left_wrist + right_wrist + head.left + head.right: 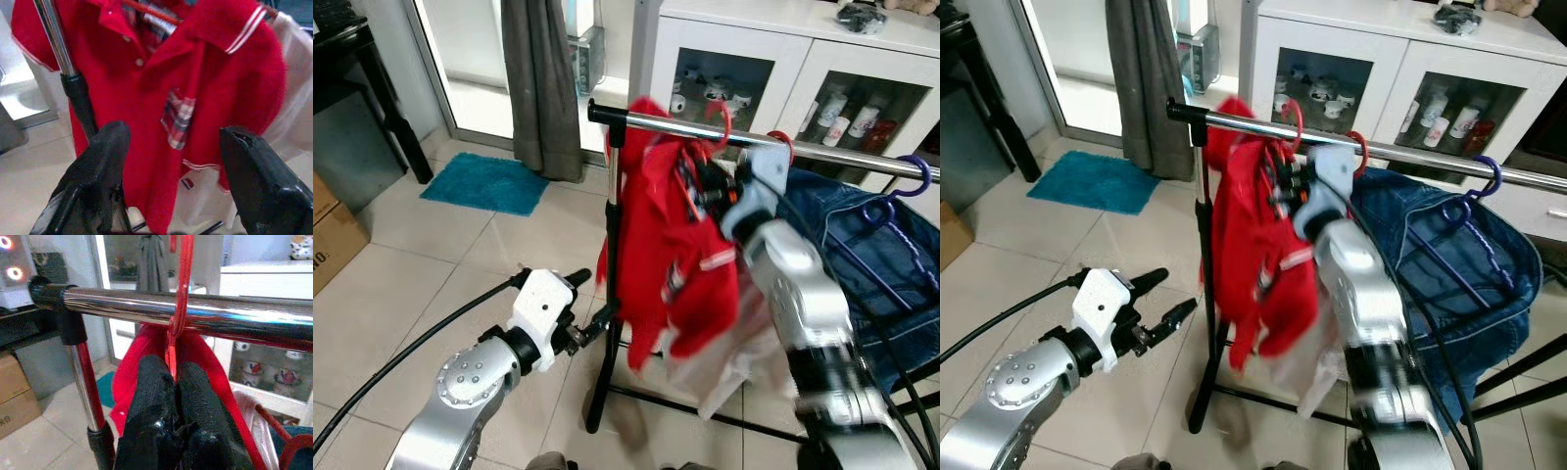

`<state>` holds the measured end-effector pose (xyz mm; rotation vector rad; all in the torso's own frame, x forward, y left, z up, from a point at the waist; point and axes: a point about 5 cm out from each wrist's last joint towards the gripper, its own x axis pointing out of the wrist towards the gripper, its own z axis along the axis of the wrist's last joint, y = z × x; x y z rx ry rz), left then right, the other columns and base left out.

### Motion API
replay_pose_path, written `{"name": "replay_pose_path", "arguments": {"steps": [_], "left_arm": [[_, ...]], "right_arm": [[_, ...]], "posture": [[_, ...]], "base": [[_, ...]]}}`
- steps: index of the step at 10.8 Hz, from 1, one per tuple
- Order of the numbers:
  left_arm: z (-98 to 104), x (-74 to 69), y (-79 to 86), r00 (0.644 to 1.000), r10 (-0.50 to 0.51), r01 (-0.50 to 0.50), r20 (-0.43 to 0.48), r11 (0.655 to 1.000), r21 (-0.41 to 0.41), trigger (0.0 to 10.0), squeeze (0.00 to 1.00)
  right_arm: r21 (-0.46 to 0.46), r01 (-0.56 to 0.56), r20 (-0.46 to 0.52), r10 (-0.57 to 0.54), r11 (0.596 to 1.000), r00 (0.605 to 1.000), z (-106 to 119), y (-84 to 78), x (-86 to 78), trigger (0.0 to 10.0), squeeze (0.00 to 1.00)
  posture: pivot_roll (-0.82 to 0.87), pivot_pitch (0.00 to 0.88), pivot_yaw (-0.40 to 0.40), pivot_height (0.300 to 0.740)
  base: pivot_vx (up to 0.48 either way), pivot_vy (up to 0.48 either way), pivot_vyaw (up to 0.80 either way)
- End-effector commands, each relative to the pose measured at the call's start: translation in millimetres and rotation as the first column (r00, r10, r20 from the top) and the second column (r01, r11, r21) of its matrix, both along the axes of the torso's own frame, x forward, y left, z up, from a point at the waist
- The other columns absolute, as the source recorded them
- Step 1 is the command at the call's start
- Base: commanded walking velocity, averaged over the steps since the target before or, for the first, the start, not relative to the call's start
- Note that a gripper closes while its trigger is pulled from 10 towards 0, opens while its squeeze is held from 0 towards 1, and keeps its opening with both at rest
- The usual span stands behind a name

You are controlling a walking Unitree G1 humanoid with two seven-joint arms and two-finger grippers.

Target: Hang hanger

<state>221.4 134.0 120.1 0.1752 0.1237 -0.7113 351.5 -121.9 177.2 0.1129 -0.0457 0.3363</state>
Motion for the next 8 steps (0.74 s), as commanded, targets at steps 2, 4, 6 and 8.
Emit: {"name": "replay_pose_path", "arguments": {"steps": [2,4,6,8], "left_arm": [[14.4,0.6,-3.8,0.997,-0.029,0.033,0.073,0.998,-0.053,10.0,0.0],[21.5,3.0,-4.2,0.994,-0.048,0.055,0.103,0.996,-0.069,10.0,0.0],[18.2,1.9,-4.2,0.994,-0.052,0.058,0.098,0.997,-0.056,10.0,0.0],[15.0,-0.6,-2.8,0.995,-0.048,0.052,0.09,0.997,-0.052,10.0,0.0]], "right_arm": [[-0.024,0.122,-0.078,-0.124,0.992,0.989,0.7,-5.5,18.2,0.0,0.0],[-0.046,0.167,-0.195,-0.172,0.985,0.966,-11.3,-5.4,31.4,0.0,0.0],[-0.084,0.152,-0.249,-0.168,0.985,0.954,-21.4,-4.8,32.6,5.2,0.0],[-0.08,0.106,-0.27,-0.124,0.991,0.955,-25.2,-6.0,32.6,10.0,0.02]], "posture": [[0.06,0.0,-0.019,0.74],[0.06,0.0,-0.013,0.74],[0.06,0.0,-0.023,0.74],[0.06,0.0,-0.031,0.74]], "base": [[0.0,0.0,0.0],[0.0,0.0,0.0],[0.0,0.0,0.0],[0.0,0.0,0.0]]}}
